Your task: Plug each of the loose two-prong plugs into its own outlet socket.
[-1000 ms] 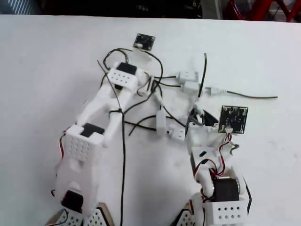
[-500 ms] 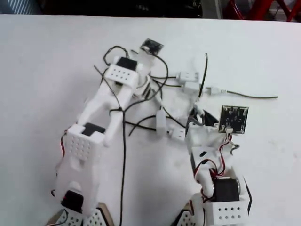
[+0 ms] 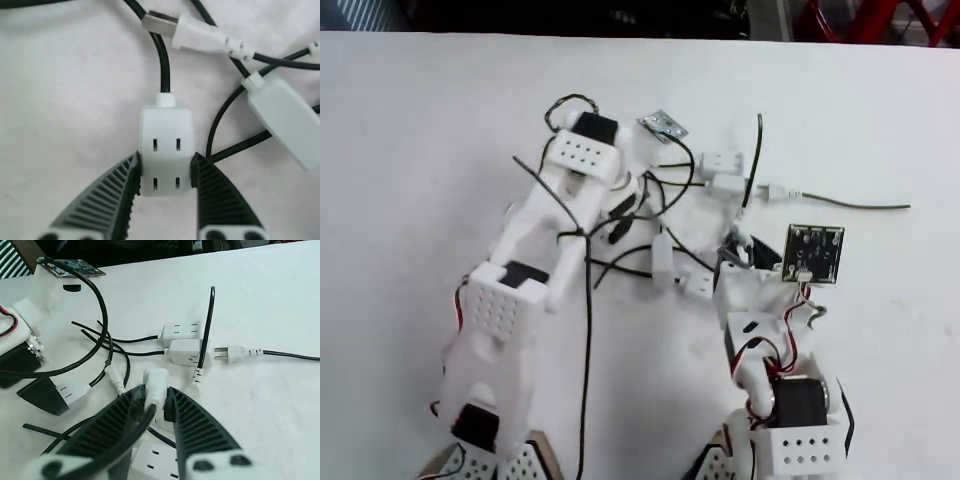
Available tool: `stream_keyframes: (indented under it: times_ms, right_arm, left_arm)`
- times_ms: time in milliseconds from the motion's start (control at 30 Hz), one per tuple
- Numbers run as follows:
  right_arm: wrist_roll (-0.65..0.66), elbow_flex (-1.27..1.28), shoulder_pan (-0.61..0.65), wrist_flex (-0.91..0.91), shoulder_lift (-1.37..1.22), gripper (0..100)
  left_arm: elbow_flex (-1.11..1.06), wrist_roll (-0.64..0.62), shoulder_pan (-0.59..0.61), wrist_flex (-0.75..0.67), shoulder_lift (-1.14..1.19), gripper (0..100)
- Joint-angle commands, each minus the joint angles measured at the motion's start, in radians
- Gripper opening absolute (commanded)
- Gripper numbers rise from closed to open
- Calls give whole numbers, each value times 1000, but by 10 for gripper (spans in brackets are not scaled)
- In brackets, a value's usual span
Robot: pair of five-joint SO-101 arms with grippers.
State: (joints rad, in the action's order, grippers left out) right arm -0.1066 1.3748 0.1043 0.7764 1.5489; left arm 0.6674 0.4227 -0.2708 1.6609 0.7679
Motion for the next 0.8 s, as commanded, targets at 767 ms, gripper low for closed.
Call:
stream_keyframes:
  times_ms: [767]
  right_arm:
    - [21,-5,38,-4,12,17]
  left_arm:
    - [-78,34,-31,114,-341,98]
